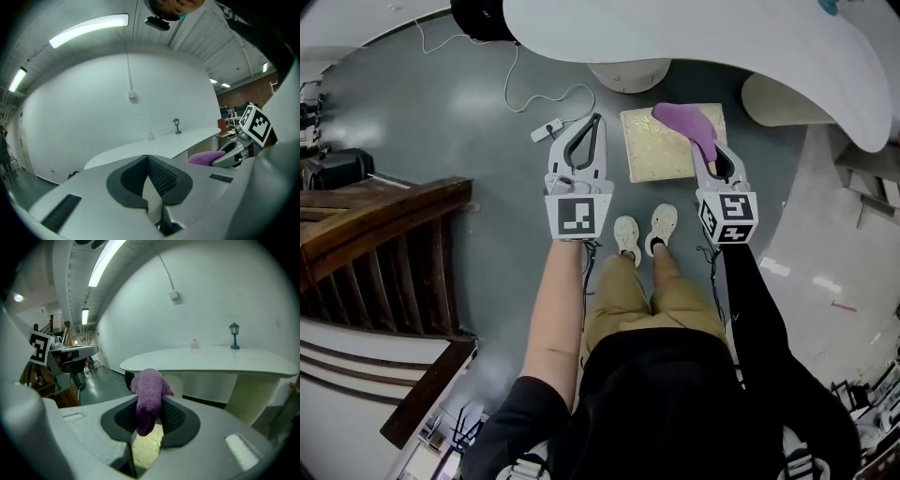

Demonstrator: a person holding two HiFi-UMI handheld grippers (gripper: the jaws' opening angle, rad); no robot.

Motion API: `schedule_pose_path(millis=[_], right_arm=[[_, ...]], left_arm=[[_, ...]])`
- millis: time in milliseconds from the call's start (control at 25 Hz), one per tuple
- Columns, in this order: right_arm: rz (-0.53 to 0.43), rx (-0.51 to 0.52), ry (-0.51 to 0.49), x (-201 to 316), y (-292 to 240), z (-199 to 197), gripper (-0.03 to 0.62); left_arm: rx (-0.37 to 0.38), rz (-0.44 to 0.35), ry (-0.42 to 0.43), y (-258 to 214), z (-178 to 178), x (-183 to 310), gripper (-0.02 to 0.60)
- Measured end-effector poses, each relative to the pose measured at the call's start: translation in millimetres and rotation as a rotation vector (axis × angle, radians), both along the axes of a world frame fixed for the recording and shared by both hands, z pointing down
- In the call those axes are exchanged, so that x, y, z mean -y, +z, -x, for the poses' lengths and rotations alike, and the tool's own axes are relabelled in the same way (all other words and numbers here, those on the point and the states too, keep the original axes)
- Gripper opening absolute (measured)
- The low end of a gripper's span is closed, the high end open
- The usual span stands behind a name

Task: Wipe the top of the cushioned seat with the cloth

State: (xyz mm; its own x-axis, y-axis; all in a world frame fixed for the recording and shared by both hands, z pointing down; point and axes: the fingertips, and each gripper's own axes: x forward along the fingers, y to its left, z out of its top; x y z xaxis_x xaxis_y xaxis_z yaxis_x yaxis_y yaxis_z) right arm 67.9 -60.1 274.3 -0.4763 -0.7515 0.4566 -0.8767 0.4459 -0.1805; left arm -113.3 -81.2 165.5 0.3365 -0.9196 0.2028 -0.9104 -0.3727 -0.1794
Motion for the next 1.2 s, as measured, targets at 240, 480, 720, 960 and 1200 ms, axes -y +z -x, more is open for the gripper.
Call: schedule_pose_path(millis=[240,480,720,960,1200], right_arm=[[0.112,-0.012,-0.053,4,76,36,0.086],[0.215,0.0,-0.065,22,151,79,0.086],[0.323,-0.041,-0.094,26,230,118,0.086],[0.428,-0.123,-0.119,36,303,135,0.086],[0.493,-0.163,-0.082,46,345,132,0.086]], left_arm=[[0.0,0.041,0.043,72,12,16,0.008],[-0.054,0.076,0.062,132,25,29,0.008],[-0.078,0.128,0.044,180,46,28,0.008],[-0.086,0.158,0.045,221,56,40,0.008],[-0.144,0.205,-0.029,256,64,45,0.008]])
